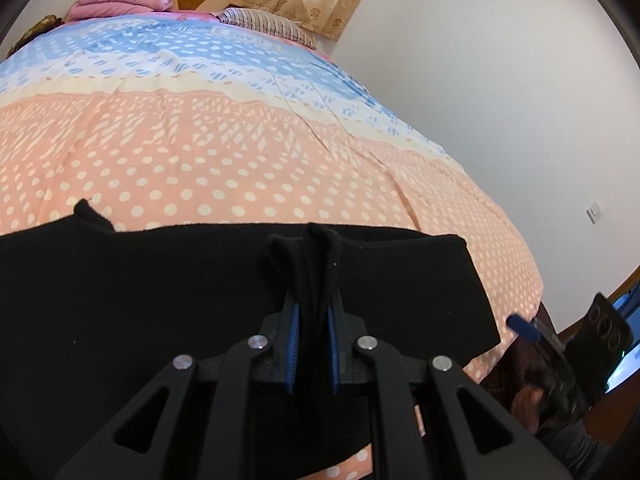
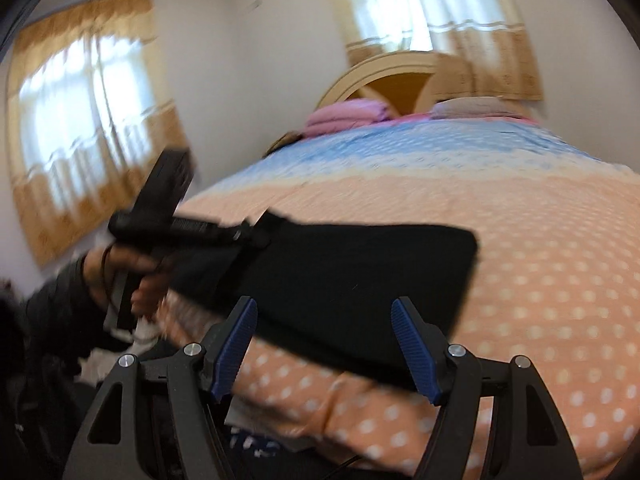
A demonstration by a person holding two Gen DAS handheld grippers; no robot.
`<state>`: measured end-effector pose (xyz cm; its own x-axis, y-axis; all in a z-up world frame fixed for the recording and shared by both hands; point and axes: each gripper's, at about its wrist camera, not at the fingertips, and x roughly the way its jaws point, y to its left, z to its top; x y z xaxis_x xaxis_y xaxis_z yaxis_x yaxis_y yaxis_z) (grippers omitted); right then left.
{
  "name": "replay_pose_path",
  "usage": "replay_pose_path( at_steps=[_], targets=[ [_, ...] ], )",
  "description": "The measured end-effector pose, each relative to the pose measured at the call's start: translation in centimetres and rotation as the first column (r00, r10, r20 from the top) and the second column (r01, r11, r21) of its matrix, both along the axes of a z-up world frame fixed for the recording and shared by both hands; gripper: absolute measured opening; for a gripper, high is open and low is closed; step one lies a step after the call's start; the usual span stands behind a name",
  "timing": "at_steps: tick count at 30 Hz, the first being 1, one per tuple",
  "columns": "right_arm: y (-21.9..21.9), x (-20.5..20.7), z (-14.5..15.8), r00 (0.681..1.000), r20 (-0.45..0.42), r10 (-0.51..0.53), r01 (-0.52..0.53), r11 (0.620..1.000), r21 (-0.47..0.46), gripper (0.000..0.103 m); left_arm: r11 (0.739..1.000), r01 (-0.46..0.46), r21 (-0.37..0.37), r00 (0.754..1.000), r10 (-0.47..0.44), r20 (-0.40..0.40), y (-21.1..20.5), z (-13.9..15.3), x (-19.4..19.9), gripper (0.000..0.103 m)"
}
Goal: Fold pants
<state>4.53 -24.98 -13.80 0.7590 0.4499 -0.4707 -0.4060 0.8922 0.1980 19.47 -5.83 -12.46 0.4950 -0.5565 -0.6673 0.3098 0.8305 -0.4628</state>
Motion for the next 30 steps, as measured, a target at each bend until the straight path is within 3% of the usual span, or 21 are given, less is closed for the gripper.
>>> replay_pose_path(
  at_steps=[4,5,10,12,14,17,22,25,30],
  targets=[
    [0.5,2.3,-2.9,0.982,-0.185,-0.034,0.019,0.996,-0.084,0.071,1.000,-0.019,-0.005,1.000,0.019,-0.017,0.6,-0.8,0.3,0.013],
    [0.5,2.4,-3.2,0.981,-0.194,-0.032,0.016,0.996,-0.085,0.071,1.000,-0.020,-0.007,1.000,0.020,-0.020,0.6,-1.0,0.4,0.014],
    [0.9,2.0,-2.8,0.980,-0.195,-0.031,0.010,0.994,-0.107,0.071,1.000,-0.027,-0.008,1.000,0.027,-0.016,0.6,-1.6,0.6,0.020],
    [0.7,1.7,-1.8,0.984,-0.175,-0.028,0.015,0.997,-0.073,0.071,1.000,-0.029,-0.003,1.000,0.029,-0.003,0.7,-1.2,0.2,0.024],
    [0.5,1.7,-0.2,0.990,-0.135,-0.028,0.026,0.999,-0.021,0.071,0.999,-0.040,0.018,0.999,0.040,0.019,1.0,-0.9,-0.2,0.042],
    [0.8,2.7,1.5,0.994,-0.089,-0.066,0.068,0.998,0.015,0.071,0.996,-0.065,0.055,0.997,0.062,0.049,1.6,-0.6,-0.6,0.059],
    [4.9,5.6,1.3,0.994,-0.105,-0.019,0.019,1.000,-0.002,0.071,0.994,-0.082,0.073,0.995,0.078,0.060,3.5,-0.3,-1.5,0.059],
    [9.8,6.7,1.2,0.990,-0.107,0.092,-0.097,0.995,-0.038,0.071,0.988,-0.121,0.098,0.990,0.113,0.083,5.5,0.0,-2.5,0.060],
    [15.8,8.7,1.1,0.979,-0.090,0.184,-0.192,0.978,-0.086,0.071,0.971,-0.205,0.119,0.976,0.195,0.094,9.8,0.0,-3.7,0.067]
  ],
)
